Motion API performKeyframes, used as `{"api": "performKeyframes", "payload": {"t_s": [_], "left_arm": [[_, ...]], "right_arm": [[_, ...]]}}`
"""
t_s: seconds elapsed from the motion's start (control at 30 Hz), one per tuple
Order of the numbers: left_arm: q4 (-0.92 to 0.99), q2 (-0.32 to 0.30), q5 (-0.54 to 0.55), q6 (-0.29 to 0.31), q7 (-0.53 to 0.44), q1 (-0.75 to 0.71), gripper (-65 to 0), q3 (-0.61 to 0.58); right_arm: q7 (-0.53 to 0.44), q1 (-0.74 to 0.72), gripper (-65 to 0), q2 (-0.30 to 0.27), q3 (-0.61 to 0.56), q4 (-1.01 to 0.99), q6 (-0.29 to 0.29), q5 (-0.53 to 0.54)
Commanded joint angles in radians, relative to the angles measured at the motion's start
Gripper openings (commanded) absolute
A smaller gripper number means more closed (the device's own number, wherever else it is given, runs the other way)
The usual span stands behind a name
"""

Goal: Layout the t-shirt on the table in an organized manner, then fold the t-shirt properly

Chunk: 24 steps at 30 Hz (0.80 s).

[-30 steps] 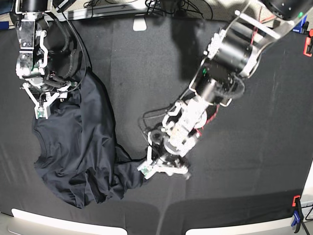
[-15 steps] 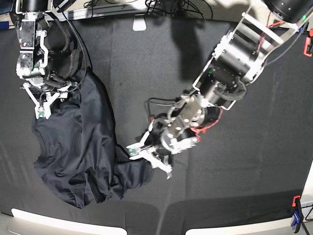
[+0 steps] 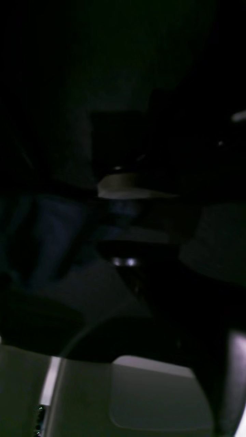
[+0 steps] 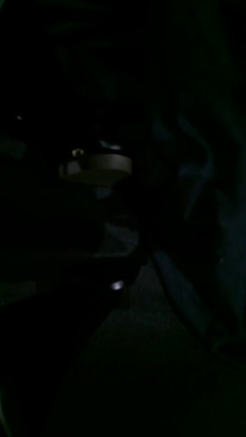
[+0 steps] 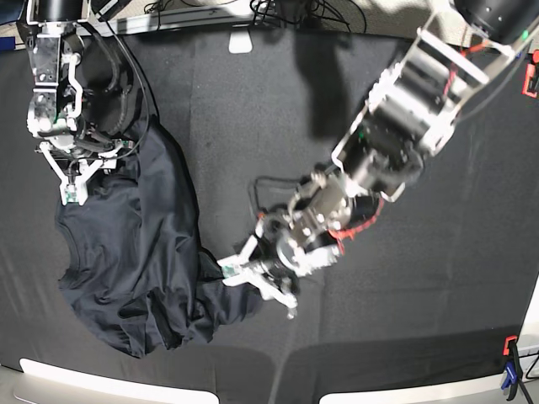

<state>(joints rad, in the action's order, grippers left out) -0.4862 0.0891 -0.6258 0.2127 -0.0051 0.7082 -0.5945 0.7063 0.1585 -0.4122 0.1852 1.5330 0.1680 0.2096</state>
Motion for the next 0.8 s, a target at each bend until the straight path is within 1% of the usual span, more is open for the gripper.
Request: {"api": "performKeyframes", "payload": {"t_s": [0.0, 0.03, 0.17, 0.2, 0.27, 0.33, 0.43, 0.47, 0.5, 0.6, 0.63, 0.67, 0.77], "left_arm": [[0.005, 0.014, 0.006, -0.018, -0.026, 0.038, -48.7, 0.002], [0.022, 0.015, 0.006, -0.018, -0.031, 0.042, -49.9, 0.002], [0.061, 0.016, 0.006, -0.018, -0.059, 0.042, -51.2, 0.002], [0.064, 0.016, 0.006, -0.018, -0.064, 0.042, -54.1, 0.002], [0.066, 0.015, 0.006, -0.018, -0.063, 0.042, -64.3, 0.002], [0.066, 0.015, 0.028, -0.018, -0.062, 0.042, -65.0, 0.002], [0.066, 0.013, 0.127, -0.019, -0.063, 0.042, -65.0, 0.002], [0.066, 0.01, 0.156, -0.032, -0.063, 0.042, -65.0, 0.004], [0.066, 0.009, 0.185, -0.057, -0.063, 0.042, -65.0, 0.005], [0.065, -0.002, 0.245, -0.163, -0.029, 0.043, -65.0, 0.005], [0.065, -0.008, 0.254, -0.185, -0.016, 0.043, -65.0, 0.005], [0.065, -0.017, 0.263, -0.199, -0.01, 0.042, -65.0, 0.005], [0.065, -0.057, 0.298, -0.214, -0.01, 0.042, -65.0, 0.005]], "right_arm": [[-0.002, -0.009, -32.1, -0.011, 0.005, 0.026, 0.002, 0.0], [-0.002, -0.009, -32.1, -0.011, 0.005, 0.035, 0.002, 0.0], [-0.002, -0.009, -32.1, -0.011, 0.005, 0.079, 0.002, 0.0], [-0.002, -0.009, -32.1, -0.011, 0.005, 0.091, 0.002, 0.0], [-0.002, -0.009, -32.1, -0.011, 0.005, 0.117, 0.002, 0.0], [-0.002, -0.009, -32.1, -0.011, 0.005, 0.141, 0.002, 0.0], [-0.002, -0.009, -32.1, -0.011, 0.005, 0.171, 0.002, 0.0], [-0.002, -0.009, -32.1, -0.011, 0.005, 0.178, 0.002, 0.0], [-0.002, -0.009, -32.1, -0.011, 0.005, 0.182, 0.002, 0.0], [-0.002, -0.009, -32.1, -0.011, 0.005, 0.185, 0.002, 0.0], [-0.002, -0.009, -32.1, -0.011, 0.005, 0.185, 0.002, 0.0], [-0.003, -0.009, -32.1, -0.011, 0.005, 0.185, 0.002, 0.0], [-0.014, -0.009, -32.1, -0.011, 0.005, 0.185, 0.002, 0.006]]}}
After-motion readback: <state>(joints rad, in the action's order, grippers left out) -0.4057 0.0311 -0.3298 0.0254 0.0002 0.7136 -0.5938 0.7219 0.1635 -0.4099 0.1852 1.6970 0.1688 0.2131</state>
